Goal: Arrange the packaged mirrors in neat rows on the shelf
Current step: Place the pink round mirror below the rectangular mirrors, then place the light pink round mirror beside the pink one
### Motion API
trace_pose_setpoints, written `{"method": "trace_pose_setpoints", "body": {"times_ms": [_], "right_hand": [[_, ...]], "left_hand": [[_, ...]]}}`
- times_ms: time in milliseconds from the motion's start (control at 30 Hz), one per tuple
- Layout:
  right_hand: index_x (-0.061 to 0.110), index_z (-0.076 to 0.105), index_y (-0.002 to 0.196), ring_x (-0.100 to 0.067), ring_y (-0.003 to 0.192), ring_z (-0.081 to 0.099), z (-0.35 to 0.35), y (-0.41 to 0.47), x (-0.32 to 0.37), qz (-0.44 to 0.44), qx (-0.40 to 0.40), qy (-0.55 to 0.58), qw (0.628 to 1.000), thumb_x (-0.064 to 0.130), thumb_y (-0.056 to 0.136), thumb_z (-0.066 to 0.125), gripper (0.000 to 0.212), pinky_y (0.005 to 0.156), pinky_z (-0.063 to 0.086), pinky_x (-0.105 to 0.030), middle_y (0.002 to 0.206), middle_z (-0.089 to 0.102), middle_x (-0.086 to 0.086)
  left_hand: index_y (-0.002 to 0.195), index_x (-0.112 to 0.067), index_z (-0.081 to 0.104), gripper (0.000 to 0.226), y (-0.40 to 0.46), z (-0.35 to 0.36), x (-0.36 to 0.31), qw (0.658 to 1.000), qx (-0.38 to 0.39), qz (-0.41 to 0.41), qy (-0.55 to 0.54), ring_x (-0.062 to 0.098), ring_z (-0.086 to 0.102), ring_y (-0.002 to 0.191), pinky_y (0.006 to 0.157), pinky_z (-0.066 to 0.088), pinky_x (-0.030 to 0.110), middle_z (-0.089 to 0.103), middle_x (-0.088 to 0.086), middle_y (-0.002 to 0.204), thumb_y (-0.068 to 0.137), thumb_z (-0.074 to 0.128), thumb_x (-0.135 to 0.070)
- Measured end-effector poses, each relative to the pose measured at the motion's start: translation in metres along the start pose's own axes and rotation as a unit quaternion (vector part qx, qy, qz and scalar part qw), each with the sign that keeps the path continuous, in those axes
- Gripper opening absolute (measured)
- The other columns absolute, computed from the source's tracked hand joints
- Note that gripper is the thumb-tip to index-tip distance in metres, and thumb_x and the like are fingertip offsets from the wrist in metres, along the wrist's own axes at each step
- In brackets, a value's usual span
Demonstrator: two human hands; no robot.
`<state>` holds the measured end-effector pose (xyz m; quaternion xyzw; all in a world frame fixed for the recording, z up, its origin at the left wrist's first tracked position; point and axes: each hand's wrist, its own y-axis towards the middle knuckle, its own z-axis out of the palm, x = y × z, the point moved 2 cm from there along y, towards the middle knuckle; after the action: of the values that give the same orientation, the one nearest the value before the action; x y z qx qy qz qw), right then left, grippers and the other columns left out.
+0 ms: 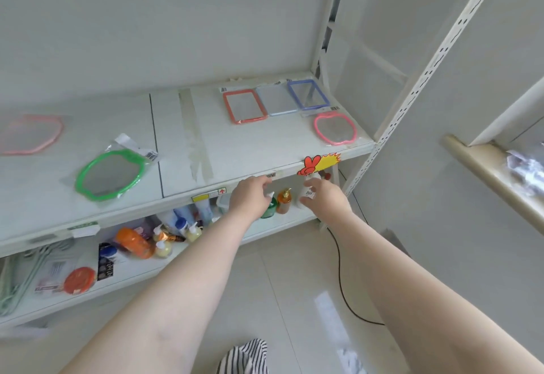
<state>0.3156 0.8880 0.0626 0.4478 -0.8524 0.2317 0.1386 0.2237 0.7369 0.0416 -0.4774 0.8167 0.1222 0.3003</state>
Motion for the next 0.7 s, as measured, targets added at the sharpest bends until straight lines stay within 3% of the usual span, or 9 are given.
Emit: {"method": "trace_pose_setpoints", "body": {"times_ms": [167,300,467,700], "right_hand": [[0.015,0.060,0.122,-0.033,0.106,0.061,0.010,-0.044,0.007,-0.029,-0.007,-0.020,0.999,0.021,0.090,0.058,0.033,0.085,0.053,-0.038,0.116,0.066,-0.012],[0.020,0.059,0.120,-0.031,0.106,0.059,0.027,-0.076,0.001,-0.073,-0.014,-0.029,0.997,0.027,0.088,0.058,0.033,0.071,0.046,-0.032,0.113,0.063,-0.008],[0.020,0.056,0.129,-0.025,0.117,0.056,0.059,-0.116,0.007,-0.091,0.018,-0.015,0.996,0.031,0.090,0.060,0.041,0.087,0.049,-0.034,0.127,0.062,-0.003],[0.021,0.049,0.136,-0.025,0.117,0.057,0.095,-0.153,0.067,-0.127,0.059,-0.026,0.990,0.032,0.092,0.058,0.046,0.090,0.050,-0.035,0.126,0.062,-0.006]], "left_hand": [[0.124,-0.022,0.060,0.041,-0.045,0.002,0.012,1.000,-0.010,-0.004,-0.004,0.023,0.059,0.114,0.094,0.047,0.031,0.065,0.002,0.122,0.084,0.058,-0.012],[0.125,-0.024,0.060,0.039,-0.102,0.016,0.026,0.999,-0.014,-0.030,0.001,0.020,0.059,0.114,0.091,0.046,0.028,0.066,-0.002,0.121,0.087,0.057,-0.014],[0.124,-0.025,0.060,0.039,-0.167,0.013,0.047,0.998,-0.015,-0.062,0.006,0.020,0.059,0.114,0.094,0.048,0.030,0.067,-0.003,0.119,0.086,0.059,-0.018],[0.123,-0.022,0.061,0.038,-0.209,-0.043,0.093,0.992,-0.058,-0.108,-0.007,0.021,0.061,0.111,0.092,0.047,0.028,0.068,0.001,0.117,0.086,0.060,-0.019]]}}
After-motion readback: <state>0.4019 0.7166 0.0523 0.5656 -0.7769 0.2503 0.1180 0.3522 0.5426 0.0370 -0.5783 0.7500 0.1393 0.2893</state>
